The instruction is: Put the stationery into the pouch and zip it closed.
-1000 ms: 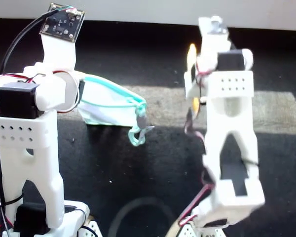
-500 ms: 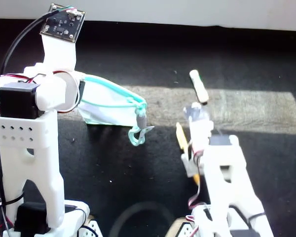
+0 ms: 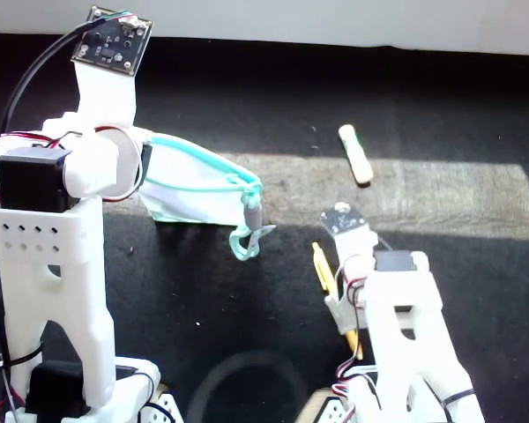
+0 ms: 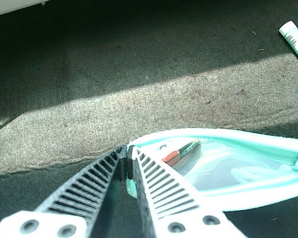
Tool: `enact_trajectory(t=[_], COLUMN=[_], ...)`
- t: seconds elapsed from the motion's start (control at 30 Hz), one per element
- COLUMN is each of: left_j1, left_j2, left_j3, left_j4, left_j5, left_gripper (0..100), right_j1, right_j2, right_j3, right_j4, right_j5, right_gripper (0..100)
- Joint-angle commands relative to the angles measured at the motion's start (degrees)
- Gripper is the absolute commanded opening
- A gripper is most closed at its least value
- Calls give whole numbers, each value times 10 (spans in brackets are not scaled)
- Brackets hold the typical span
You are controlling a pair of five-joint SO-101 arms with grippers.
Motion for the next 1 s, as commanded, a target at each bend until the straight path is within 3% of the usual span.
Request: enact_trajectory(t=[0.0, 0.17, 0.4, 0.67, 0.97], left_j1=[22, 22, 22, 21, 21], left_j2=[3, 3, 3, 3, 3], left_j3=[15, 15, 15, 15, 15], left_j4=[12, 11, 12, 13, 13], left_j5=[7, 7, 7, 7, 7], left_gripper=[9, 9, 9, 9, 9], right_j1=[4, -22, -119, -116, -115], right_j2=[-11, -4, 89, 319, 475], right_j3=[-96, -172, -182, -293, -377], right_j4=[39, 8, -43, -56, -61], right_j5=[4, -93, -145, -159, -159], right_gripper=[289, 217, 202, 202, 198])
